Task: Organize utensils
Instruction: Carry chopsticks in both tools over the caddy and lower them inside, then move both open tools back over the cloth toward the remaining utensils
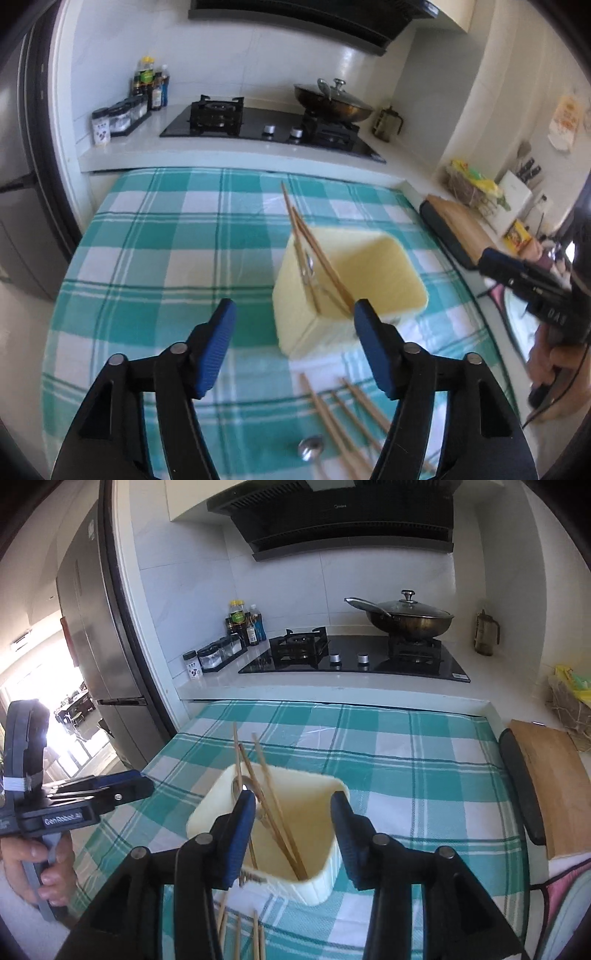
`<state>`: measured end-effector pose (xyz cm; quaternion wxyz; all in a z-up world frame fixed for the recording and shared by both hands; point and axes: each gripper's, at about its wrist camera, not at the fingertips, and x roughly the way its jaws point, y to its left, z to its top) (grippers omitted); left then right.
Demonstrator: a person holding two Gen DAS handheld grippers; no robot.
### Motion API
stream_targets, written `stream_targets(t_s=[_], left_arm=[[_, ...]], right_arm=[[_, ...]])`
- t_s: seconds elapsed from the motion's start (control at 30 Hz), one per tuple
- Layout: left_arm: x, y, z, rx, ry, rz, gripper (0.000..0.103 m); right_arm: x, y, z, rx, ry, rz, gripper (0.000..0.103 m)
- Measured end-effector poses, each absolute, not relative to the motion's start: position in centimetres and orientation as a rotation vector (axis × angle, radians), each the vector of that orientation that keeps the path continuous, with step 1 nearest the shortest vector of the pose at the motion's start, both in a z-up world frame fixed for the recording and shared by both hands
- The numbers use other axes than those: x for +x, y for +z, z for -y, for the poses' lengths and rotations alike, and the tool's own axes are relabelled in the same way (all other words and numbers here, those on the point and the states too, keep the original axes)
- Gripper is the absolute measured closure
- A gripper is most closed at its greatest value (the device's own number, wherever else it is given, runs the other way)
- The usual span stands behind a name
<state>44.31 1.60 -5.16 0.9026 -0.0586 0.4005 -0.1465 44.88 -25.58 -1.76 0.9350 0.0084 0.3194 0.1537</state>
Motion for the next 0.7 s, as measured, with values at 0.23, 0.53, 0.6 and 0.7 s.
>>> stream_targets(t_s=[0.23, 0.53, 0.6, 0.7], left_arm=[[33.7, -12.7, -4.3, -0.084, -0.235, -0.978, 0.024], [31.6, -19.9, -2.0, -0.079, -0.108, -0.955, 0.024], [32.0, -20.7, -1.9, -0.092, -0.087, -0.951, 0.024], [32.4, -21.9, -1.8, -0.089, -0.050, -0.956, 0.023]], right_arm=[[32.9, -9.8, 30.4, -0.083, 0.194, -0.744, 0.051], [26.3, -20.4, 34.5, -0.033, -0.006, -0.860, 0.051], [26.0, -20.8, 34.7, -0.014, -0.019, -0.859, 0.051], [26.2, -21.4, 34.6, -0.001, -0.028, -0.867, 0.051]])
